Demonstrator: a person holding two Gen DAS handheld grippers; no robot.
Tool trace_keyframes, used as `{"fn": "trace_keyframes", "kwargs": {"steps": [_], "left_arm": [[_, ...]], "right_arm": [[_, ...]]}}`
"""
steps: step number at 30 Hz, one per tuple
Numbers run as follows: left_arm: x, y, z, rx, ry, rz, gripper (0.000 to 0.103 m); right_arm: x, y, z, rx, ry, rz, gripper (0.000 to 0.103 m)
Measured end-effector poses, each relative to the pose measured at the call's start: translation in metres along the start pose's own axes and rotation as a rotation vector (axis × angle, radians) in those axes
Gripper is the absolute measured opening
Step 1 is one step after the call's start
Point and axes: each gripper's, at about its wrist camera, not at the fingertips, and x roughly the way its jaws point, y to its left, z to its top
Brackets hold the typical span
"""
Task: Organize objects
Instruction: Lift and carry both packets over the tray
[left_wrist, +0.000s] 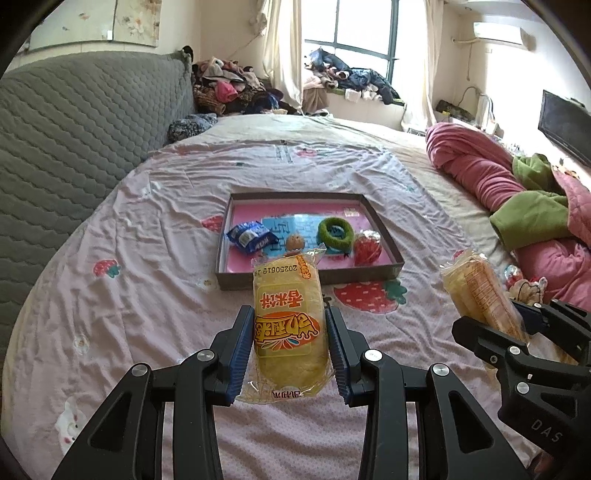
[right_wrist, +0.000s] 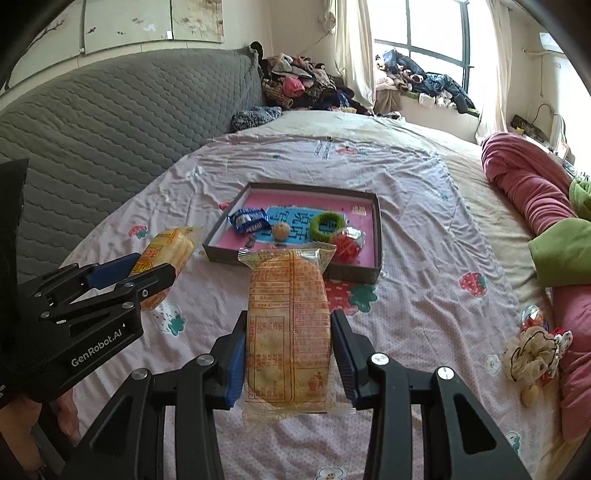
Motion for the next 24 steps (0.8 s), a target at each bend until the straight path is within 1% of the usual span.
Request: {"fn": "trace_keyframes", "kwargs": {"steps": [10,24], "left_arm": [[-0.015,0.004,0.012,-0.006,-0.034,0.005,0.040],[-0.019,0.008,0.049,-0.007,-0.072,0.003,0.040]], "right_arm": [[-0.016,0.004,0.015,0.000,-0.043,-0.002,0.042],[-0.024,0.005,0.055,-0.032,-0.091,-0.013,0.042]]}}
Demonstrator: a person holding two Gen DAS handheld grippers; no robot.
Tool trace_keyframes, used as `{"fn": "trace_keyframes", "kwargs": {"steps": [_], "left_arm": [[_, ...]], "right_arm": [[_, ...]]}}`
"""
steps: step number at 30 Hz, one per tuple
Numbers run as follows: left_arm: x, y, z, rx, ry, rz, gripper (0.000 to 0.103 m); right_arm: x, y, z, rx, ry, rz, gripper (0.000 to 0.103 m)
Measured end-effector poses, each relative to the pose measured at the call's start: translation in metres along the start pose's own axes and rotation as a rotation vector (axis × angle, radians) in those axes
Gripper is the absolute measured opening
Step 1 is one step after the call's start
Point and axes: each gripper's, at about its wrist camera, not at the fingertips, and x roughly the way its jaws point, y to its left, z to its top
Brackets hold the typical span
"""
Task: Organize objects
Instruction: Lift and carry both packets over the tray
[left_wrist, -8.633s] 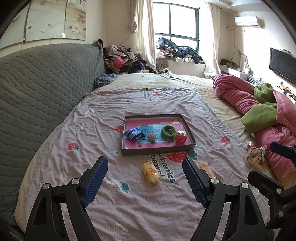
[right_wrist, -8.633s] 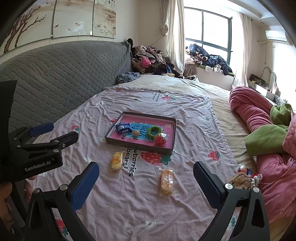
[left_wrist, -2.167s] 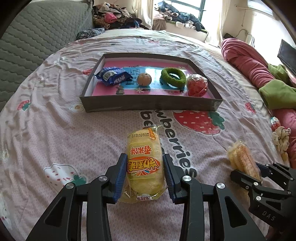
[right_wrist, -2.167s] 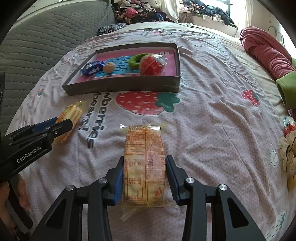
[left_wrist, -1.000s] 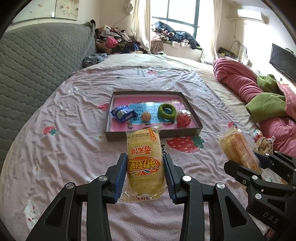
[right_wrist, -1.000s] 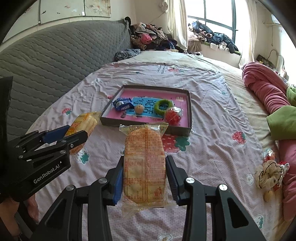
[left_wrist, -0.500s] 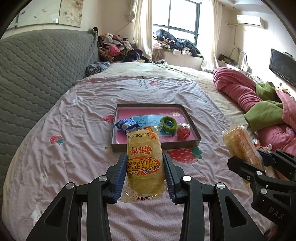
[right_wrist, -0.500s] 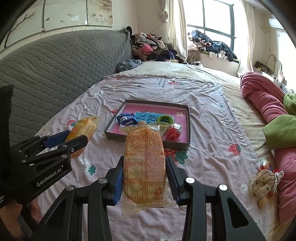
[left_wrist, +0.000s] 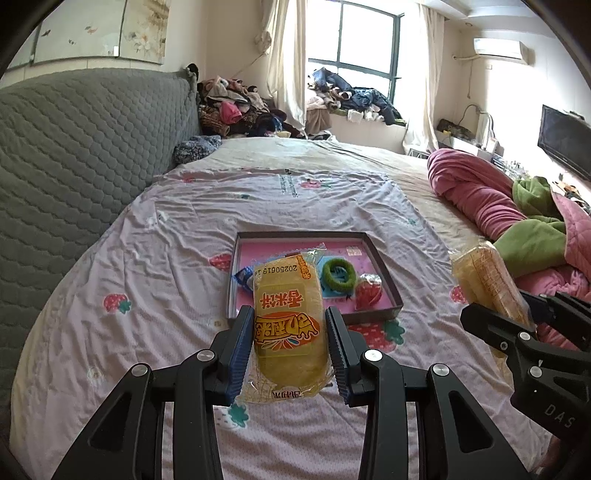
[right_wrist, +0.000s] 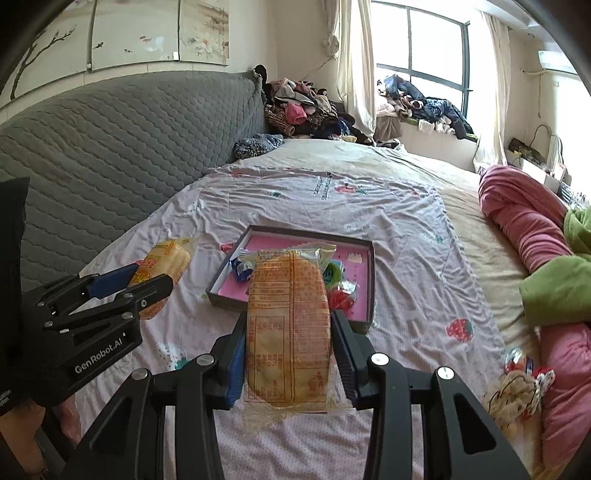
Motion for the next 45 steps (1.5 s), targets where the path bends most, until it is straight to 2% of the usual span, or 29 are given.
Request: {"fn": "trace_keyframes", "kwargs": {"steps": [11,25,35,45], "left_arm": [[0.018,0.006,0.028,0.014,-0.010,0.007,0.040],[0.049,0.015,0.058,0.031,-0.020,0.016,0.040],[0.077,0.026,0.071,0.020,-0.020,0.022,0.040],[0.112,0.035,0.069,0.001,0.002,0.015,0.040]], "right_arm": [[0.008,0.002,0.033,-0.016,-0.041,0.011,0.042],[0.041,0.011,0.068,-0.022,-0.074,0.032,0.042],[0.068,0.015,0.084,-0.030,-0.082,0.042,0.042],[0.097,0.014,0.096,-0.038,-0.081,0.044,0.042]]}}
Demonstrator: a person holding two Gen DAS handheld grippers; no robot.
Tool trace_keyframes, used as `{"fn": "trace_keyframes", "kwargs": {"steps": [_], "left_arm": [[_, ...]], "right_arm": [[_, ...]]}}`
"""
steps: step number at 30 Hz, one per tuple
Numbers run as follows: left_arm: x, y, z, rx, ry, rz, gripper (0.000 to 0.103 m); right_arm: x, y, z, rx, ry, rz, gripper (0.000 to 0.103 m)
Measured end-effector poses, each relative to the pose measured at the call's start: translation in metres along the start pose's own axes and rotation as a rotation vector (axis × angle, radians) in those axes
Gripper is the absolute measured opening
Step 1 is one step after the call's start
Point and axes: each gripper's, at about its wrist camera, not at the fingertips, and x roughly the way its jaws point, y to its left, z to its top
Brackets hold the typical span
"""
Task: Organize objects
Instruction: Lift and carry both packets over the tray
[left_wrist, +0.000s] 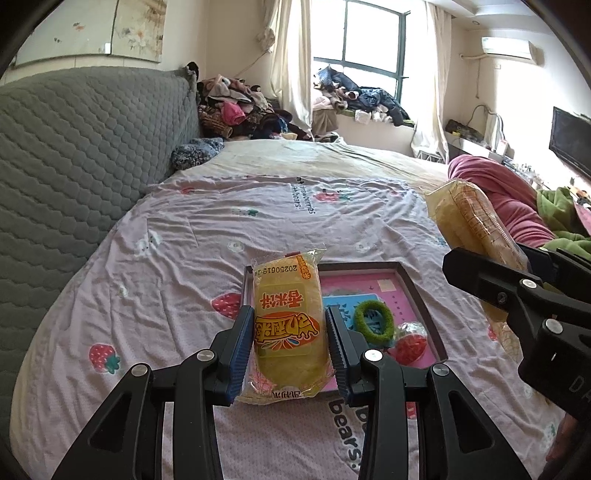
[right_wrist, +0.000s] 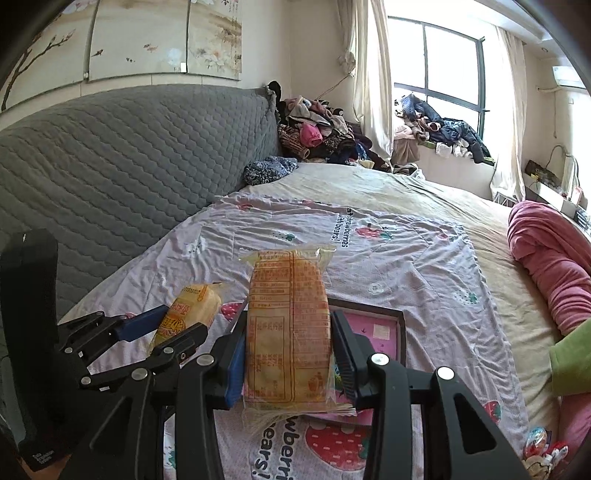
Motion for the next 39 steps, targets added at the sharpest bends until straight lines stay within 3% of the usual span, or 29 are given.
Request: {"fn": "trace_keyframes", "kwargs": {"steps": [14,27,39], "left_arm": [[0.055,0.004,-0.006,-0.004,0.033,-0.008,0.040],[0.129,0.010,-0.036,-0.008,0.118,-0.005,0.040],[0.164,0.008,-0.057,0.004,0.151,0.005,0.040]], "right_arm": [[0.047,-0.017,-0.002,0.022,0.032,-0.003,0.042],[0.124,-0.034,-0.033,0.044,0.133,-0.001,0.042],[0.180,-0.040,-0.059,0.050,0.207,0.007,0.042]]}}
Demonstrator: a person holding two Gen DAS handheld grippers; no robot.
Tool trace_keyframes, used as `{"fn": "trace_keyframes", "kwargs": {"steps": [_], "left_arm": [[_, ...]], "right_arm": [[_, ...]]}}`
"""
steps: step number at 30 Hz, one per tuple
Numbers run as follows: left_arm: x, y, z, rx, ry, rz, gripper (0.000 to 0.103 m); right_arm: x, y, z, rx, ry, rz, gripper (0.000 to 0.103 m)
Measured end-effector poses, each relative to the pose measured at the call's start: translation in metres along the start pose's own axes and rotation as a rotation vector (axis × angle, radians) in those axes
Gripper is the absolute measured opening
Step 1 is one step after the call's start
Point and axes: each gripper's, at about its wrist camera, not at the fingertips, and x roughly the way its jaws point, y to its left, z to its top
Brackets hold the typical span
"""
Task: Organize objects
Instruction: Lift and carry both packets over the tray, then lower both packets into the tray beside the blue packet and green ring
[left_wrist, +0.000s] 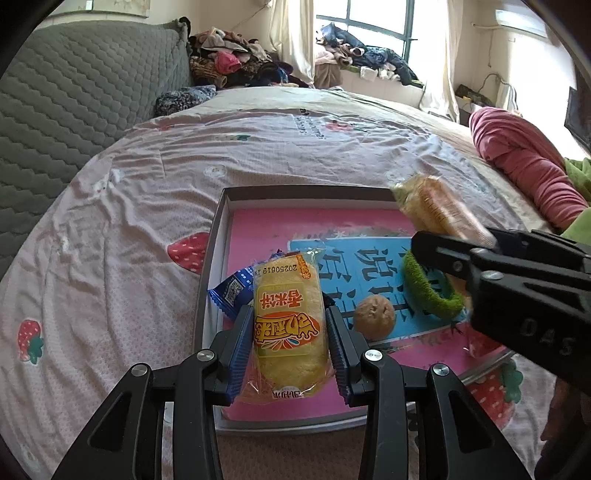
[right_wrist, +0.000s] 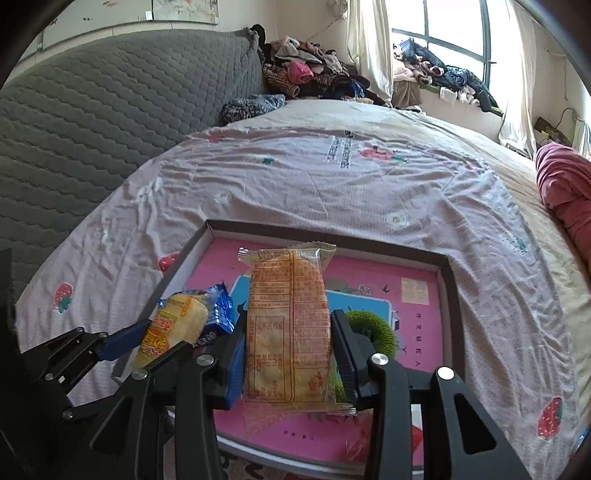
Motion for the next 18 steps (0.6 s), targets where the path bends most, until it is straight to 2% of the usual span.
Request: {"fn": "trace_keyframes", "kwargs": {"steps": [7,18], "left_arm": [[0.003,-0.006,-0.002,0.027,-0.020,0.017,0.040],[0.002,-0.025,-0.010,0.047,-0.015,-0.017,0.040]], "right_arm": [[0.021,-0.003,-0.003,-0.001,0.018,-0.003,0.042],[0.031,-0.008,-0.003,-0.007,0.044,-0.014,0.042]]}}
